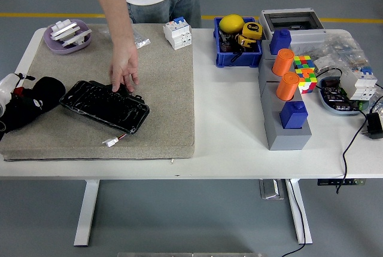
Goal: Pick the rag up,wipe the panel,place it on the desk
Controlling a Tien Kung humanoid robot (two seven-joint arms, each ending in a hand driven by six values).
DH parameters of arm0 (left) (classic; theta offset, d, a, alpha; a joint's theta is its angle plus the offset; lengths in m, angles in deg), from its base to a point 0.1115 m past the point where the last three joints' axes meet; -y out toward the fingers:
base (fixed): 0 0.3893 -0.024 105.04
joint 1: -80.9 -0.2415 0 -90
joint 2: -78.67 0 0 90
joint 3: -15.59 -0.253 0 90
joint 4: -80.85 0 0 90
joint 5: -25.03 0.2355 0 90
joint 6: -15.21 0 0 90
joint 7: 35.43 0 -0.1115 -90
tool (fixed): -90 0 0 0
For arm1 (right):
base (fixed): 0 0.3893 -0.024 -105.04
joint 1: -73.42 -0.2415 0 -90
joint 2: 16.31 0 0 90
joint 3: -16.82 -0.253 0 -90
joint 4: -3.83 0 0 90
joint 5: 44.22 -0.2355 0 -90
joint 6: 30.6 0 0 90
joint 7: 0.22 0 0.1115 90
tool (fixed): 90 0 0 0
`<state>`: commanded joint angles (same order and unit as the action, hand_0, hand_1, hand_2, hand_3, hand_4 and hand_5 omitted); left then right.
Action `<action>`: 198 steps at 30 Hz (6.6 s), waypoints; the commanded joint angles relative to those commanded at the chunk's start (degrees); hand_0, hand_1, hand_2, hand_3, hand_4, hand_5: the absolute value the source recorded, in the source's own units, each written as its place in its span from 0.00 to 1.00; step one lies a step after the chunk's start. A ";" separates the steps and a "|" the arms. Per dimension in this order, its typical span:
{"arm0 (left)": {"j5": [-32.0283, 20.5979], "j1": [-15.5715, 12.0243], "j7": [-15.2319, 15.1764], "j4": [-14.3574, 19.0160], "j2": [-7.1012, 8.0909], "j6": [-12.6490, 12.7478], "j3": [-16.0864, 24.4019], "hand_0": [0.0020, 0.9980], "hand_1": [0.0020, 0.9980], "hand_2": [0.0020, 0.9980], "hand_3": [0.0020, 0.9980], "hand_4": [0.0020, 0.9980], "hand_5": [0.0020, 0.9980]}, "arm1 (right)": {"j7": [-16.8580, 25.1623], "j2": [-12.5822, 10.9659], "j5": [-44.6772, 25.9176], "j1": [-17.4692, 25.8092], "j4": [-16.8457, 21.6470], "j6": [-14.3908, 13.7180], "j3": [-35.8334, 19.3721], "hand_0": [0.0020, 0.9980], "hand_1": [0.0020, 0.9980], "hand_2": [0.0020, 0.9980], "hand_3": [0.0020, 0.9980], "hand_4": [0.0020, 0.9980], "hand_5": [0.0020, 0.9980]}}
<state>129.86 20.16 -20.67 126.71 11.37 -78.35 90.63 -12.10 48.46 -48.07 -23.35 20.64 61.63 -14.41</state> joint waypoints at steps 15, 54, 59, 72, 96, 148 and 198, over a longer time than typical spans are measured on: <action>0.27 -0.55 0.89 -0.99 -0.31 1.16 -1.41 0.43 0.75 0.79 0.64 0.66 0.11 | 0.23 -0.03 0.48 0.16 -0.14 -0.35 -1.01 0.80 0.67 0.70 0.59 1.00 0.53; 9.69 -4.97 1.54 14.33 -0.56 12.84 -0.38 0.23 0.48 0.63 0.51 0.00 0.00 | 0.44 0.04 0.86 0.41 -0.40 -0.51 -2.39 0.80 0.67 0.70 0.59 1.00 0.52; 9.86 -4.61 0.86 13.95 -1.21 15.42 -3.81 0.23 0.48 0.63 0.51 0.00 0.00 | 0.62 0.14 1.07 0.33 -0.32 -0.60 -2.66 0.80 0.67 0.70 0.59 1.00 0.52; 10.78 -5.06 -0.53 13.09 -2.88 18.73 -10.56 0.23 0.48 0.62 0.50 0.00 0.00 | 0.78 0.20 0.74 0.45 -0.45 -0.47 -2.80 0.79 0.67 0.70 0.59 1.00 0.52; 13.15 -10.41 0.82 20.40 -6.22 19.94 -15.84 0.23 0.47 0.61 0.49 0.00 0.00 | 0.90 0.03 0.87 0.60 -0.57 -0.29 -3.47 0.79 0.67 0.70 0.59 1.00 0.52; 13.99 -6.97 3.19 17.35 -2.68 22.59 -16.26 0.25 0.46 0.59 0.49 0.00 0.00 | 0.75 -0.12 0.93 0.74 -0.63 -0.08 -3.42 0.79 0.67 0.70 0.59 1.00 0.52; 14.04 -11.29 4.90 26.74 -5.02 23.89 -22.85 0.28 0.46 0.58 0.48 0.00 0.00 | 0.81 -0.42 1.04 0.84 -0.61 -0.12 -3.64 0.79 0.67 0.70 0.59 1.00 0.53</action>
<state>143.90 8.87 -15.78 153.45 6.35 -54.46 67.78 -11.29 48.03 -47.03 -22.51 20.04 61.51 -18.05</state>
